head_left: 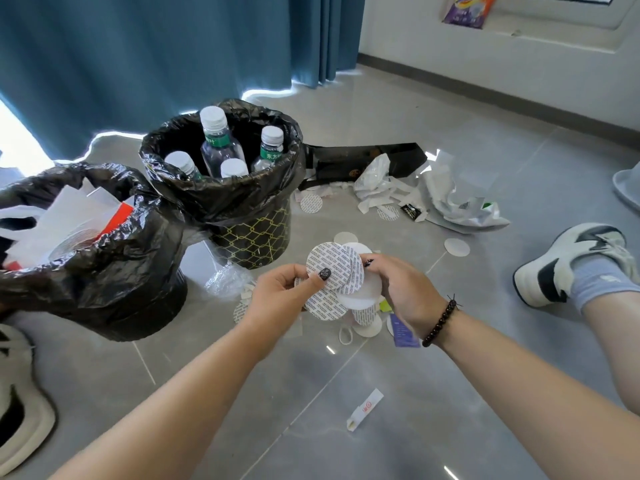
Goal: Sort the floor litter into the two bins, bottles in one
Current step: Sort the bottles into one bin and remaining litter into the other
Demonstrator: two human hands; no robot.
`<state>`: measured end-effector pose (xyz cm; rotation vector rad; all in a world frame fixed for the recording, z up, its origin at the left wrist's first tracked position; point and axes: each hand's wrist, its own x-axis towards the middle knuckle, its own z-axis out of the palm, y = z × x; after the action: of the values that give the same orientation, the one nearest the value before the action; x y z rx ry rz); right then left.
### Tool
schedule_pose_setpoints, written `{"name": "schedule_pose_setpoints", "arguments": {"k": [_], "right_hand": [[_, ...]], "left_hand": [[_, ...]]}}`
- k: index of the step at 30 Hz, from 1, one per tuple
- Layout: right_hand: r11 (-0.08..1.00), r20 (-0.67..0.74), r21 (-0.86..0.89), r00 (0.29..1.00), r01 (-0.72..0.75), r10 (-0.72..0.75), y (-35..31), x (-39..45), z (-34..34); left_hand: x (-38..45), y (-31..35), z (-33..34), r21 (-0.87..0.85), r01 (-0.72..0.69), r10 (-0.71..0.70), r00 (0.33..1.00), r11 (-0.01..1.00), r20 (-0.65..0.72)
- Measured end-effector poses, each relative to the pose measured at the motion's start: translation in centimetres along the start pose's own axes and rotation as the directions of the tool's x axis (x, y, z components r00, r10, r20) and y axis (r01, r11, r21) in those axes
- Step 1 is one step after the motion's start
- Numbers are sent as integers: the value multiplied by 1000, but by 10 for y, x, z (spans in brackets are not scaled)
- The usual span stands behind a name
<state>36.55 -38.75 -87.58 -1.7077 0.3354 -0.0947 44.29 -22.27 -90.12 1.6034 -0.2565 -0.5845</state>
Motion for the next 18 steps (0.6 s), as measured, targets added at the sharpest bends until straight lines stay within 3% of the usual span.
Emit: {"name": "schedule_pose_setpoints", "arguments": {"k": [5,10,13,16,18], "right_hand": [[987,35,-7,986,162,-162,-51,22,19],[903,-147,-271,913,333,-381,-84,40,40],[861,-233,-335,851,384,-470,-109,51,54],[869,-244,-286,846,404,-474,-130,64,71],[924,-234,-118,894,365,-383,-144,67,82]], "left_hand": [[9,59,-35,5,-70,71,996,998,-63],[13,98,-54,-117,-48,40,996,992,-74],[13,114,-68,-184,-24,6,995,983,-98],[12,134,-92,-230,-36,-5,985,972,-174],[10,150,-108,-218,-72,20,973,973,-231]]}}
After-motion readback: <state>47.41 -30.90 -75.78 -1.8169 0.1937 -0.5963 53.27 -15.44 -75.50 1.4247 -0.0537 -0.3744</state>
